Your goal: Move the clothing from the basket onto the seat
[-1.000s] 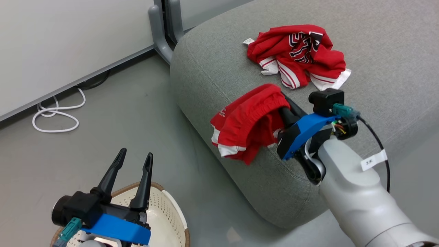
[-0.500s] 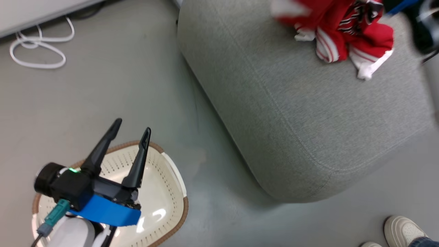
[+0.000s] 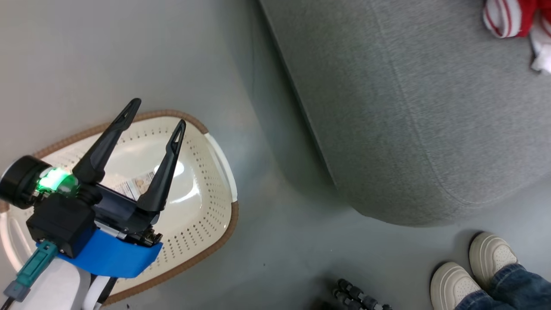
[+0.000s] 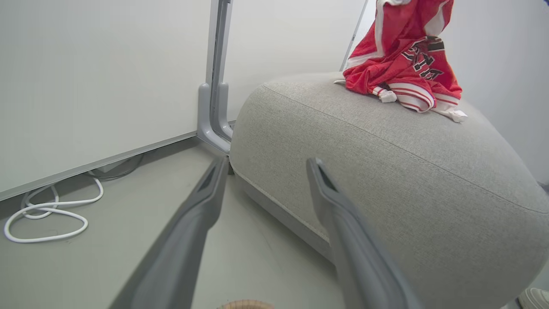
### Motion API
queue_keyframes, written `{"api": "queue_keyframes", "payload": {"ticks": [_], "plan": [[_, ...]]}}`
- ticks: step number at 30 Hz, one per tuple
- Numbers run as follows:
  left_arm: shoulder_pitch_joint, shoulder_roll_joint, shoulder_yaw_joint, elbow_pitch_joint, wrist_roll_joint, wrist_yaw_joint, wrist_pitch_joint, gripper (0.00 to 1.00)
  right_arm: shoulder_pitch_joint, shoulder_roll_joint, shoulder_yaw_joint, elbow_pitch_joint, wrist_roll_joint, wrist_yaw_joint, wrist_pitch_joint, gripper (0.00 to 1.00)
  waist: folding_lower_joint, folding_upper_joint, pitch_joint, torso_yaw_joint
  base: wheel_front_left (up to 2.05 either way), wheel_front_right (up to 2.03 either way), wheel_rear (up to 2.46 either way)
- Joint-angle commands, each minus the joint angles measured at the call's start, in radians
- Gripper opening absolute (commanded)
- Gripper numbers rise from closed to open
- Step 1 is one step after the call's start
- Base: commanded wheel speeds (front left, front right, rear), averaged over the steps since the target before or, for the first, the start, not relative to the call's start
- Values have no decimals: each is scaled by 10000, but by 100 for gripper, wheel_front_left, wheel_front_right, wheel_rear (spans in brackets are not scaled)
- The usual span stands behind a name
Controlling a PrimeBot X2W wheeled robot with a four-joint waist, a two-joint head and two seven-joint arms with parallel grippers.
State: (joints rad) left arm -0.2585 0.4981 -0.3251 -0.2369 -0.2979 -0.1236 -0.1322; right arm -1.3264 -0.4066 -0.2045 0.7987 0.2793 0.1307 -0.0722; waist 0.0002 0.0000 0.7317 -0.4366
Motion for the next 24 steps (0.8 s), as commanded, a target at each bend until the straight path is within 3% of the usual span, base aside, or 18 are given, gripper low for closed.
{"api": "queue_keyframes", "payload": {"ticks": [1, 8, 9, 11, 16, 24], "plan": [[-244, 98, 55, -195, 38, 43, 77, 100, 287, 90, -239, 222, -154, 2, -81, 0, -2, 0, 560, 227, 0, 0, 0], [-220, 85, 58, -432, -16, 171, 156, 100, 907, 445, -982, 1604, -901, 2, -287, 0, -2, 0, 785, 420, 0, 0, 0], [-227, 60, 51, -392, -36, 189, 120, 100, 948, 472, -986, 1718, -1045, 2, -368, 22, -2, 0, 748, 450, 0, 0, 0], [-308, 23, 56, -311, -54, 197, 37, 100, 1039, 536, -932, 1927, -1292, 2, -489, 100, -2, 0, 644, 522, 0, 0, 0], [-306, -129, 50, 224, -197, 200, -336, 100, 1381, 767, -793, 2148, -1666, 2, -975, 100, -2, 0, -39, 695, 0, 0, 0], [215, -831, -25, 1774, -754, 246, -1012, 100, 2908, 1367, -63, 1733, -2000, 2, -1360, 100, -2, 0, -2075, 975, 0, 0, 0]]}}
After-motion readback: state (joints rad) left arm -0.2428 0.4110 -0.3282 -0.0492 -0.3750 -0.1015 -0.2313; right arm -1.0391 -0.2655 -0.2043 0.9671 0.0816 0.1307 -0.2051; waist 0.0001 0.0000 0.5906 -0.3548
